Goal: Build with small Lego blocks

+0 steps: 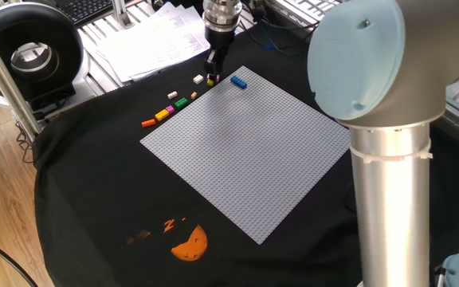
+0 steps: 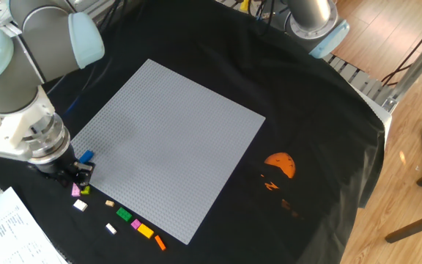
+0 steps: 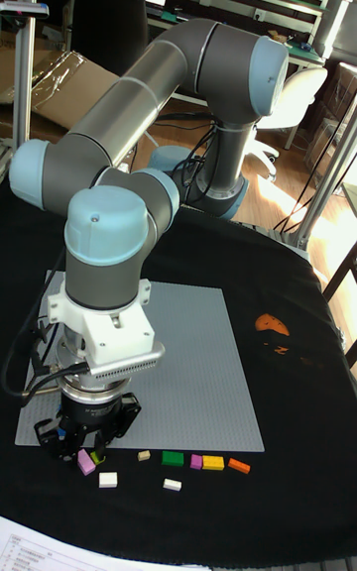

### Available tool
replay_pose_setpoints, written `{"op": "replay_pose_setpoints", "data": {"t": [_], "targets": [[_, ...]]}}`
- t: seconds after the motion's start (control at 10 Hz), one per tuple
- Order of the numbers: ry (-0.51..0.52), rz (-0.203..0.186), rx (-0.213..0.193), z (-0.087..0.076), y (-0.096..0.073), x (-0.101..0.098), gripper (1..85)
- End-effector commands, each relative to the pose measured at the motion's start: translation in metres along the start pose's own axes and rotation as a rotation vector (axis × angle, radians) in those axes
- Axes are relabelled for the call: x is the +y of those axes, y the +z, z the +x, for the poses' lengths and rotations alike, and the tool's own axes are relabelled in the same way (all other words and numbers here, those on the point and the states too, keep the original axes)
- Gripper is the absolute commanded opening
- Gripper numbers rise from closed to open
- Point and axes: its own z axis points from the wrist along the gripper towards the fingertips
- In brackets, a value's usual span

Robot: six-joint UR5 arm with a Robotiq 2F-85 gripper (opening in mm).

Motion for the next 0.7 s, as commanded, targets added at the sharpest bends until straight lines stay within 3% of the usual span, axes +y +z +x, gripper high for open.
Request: {"op": "replay_pose_setpoints", "data": {"t": [0.0, 0.3, 0.5, 0.6], "targets": [[0.015, -0.021, 0.005, -0.004, -0.003, 0.007, 37.3], [0.018, -0.025, 0.040, 0.010, -0.013, 0.007, 34.7], [-0.037, 0.019, 0.037, 0.020, -0.010, -0.011, 35.0], [-0.044, 0.017, 0.031, 0.023, -0.007, -0.013, 36.0]]}}
